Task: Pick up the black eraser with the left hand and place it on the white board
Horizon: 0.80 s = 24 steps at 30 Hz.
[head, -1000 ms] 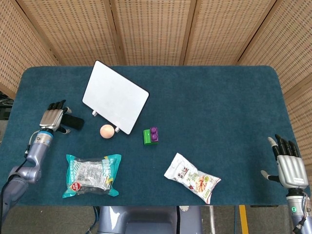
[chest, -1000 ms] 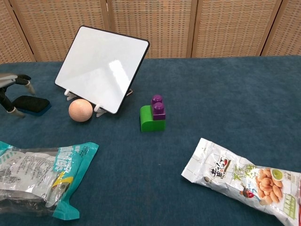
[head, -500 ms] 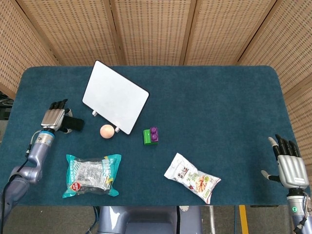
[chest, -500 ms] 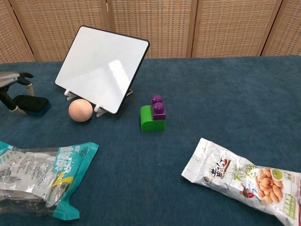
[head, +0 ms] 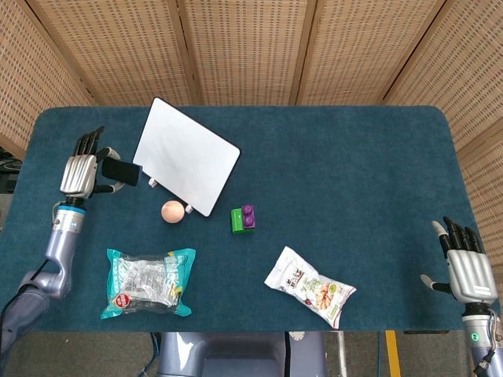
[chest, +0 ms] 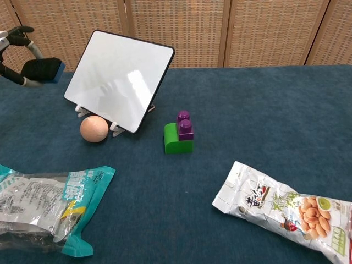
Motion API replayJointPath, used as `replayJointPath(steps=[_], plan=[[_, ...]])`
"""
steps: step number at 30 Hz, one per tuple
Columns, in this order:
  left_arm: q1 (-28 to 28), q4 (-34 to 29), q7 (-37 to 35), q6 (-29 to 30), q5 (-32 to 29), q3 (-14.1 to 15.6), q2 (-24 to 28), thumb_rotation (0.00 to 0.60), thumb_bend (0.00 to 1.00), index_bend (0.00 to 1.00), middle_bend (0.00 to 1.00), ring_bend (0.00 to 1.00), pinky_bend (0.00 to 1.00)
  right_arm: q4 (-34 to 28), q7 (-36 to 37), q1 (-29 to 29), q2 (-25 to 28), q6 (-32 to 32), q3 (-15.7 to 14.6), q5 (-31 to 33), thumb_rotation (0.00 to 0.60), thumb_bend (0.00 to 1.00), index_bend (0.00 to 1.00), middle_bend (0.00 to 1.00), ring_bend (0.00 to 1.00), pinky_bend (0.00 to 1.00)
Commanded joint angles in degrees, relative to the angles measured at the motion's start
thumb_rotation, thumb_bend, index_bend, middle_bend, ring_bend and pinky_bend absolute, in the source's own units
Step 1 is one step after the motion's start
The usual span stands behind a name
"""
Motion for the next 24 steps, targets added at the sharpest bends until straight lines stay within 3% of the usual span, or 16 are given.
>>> replayJointPath(steps=[1,6,15,24], plan=[[-3.02,3.97,-2.62,2.56,-1.02,-3.31,-4.47,0.6,0.24,0.58,0.0,0.0,0.0,0.13,-0.31,0.1,-0.13,-0.12,0.01,0.15,0.6,0.0,0.0,0.0,0.0,0.0],[-7.55,8.81,-5.12,0.87,-3.51,-6.3,-9.64,0.6,0.24,0.58,0.0,0.0,0.0,0.15,-0.65,0.33,-0.33,-0.5,0.09,0.57,0.6,0.0,0.0,0.0,0.0,0.0],[-13.63,14.7,-5.1,-7.66,-5.99,-7.87,-14.41,0.6,0.24,0.58,0.0,0.0,0.0,1.5,-0.95,1.32,-0.89,-2.91,0.72,3.15,0.6,0.0,0.0,0.0,0.0,0.0],[-15.86,19.68,-5.61,-10.47,-7.96,-8.99,-18.24,0.6,0.24,0.58,0.0,0.0,0.0,2.76,-1.25,2.21,-1.39,-4.78,1.4,5.58,0.6,0.0,0.0,0.0,0.0,0.0]])
